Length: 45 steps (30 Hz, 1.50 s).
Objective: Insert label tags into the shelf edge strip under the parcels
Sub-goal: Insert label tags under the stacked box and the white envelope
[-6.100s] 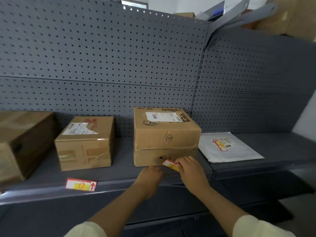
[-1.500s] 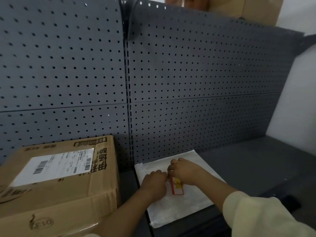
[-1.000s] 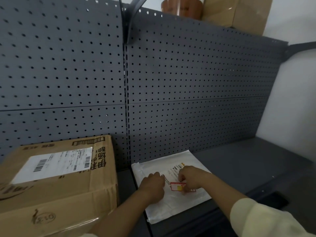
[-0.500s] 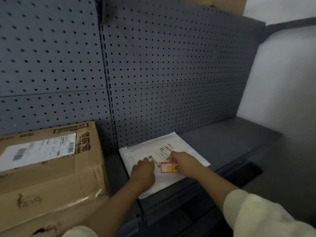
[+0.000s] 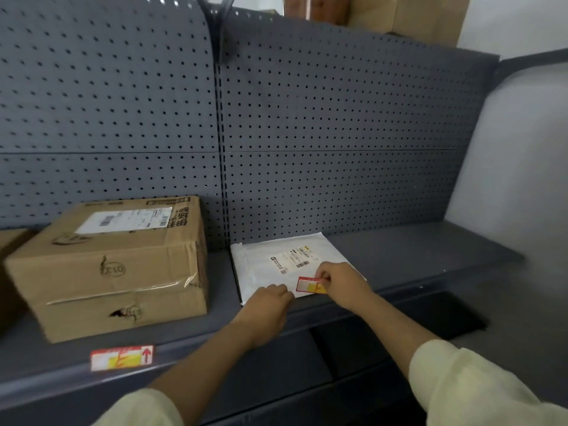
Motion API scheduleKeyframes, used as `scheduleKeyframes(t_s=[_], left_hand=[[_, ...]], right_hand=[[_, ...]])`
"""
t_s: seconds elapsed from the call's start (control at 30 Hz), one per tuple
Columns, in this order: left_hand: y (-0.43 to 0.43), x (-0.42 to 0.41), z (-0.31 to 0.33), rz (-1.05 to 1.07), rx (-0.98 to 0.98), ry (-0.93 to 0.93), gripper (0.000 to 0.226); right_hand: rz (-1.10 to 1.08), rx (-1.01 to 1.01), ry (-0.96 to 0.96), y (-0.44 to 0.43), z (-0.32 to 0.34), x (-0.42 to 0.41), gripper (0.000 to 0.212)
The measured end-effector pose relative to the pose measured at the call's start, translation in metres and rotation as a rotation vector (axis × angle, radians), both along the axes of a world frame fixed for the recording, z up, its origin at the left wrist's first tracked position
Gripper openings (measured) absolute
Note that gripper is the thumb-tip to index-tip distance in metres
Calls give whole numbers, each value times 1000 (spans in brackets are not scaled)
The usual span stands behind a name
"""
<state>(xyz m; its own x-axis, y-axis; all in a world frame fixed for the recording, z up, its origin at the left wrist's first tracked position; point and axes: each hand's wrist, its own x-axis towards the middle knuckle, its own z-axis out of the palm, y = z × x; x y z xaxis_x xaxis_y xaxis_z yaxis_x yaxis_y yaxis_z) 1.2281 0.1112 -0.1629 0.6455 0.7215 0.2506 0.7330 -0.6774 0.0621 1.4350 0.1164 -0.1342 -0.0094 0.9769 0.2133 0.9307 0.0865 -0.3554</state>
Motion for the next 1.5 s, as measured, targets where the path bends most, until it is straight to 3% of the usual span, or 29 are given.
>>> scheduleKeyframes(t_s=[0.1,0.4,0.73,0.9,1.03,1.2,1.5], left_hand=[[-20,5,-6,61,-8,136,33],[-41,5,-15,242,-77,121,59],[-41,7,-21,260,-107,98,43],[-42,3,-27,243,-133,46,47],[-44,2,-28,256,-151,21,48],[-46,-1,-28,235,-136,11,57],[-48,-15,-26,272,-115,23,45]], right_hand=[[22,-6,52,-16,-5,0,16],[148,-104,150,-34,-9,-8,13],[186,-17,149,-30,-11,-19,13],[189,-22,220,-25,-13,-24,17],[181,-23,157,-24,-19,-27,11],[179,-3,-60,-26,-26,-27,14],[259,44,-206,-28,-37,-37,19]])
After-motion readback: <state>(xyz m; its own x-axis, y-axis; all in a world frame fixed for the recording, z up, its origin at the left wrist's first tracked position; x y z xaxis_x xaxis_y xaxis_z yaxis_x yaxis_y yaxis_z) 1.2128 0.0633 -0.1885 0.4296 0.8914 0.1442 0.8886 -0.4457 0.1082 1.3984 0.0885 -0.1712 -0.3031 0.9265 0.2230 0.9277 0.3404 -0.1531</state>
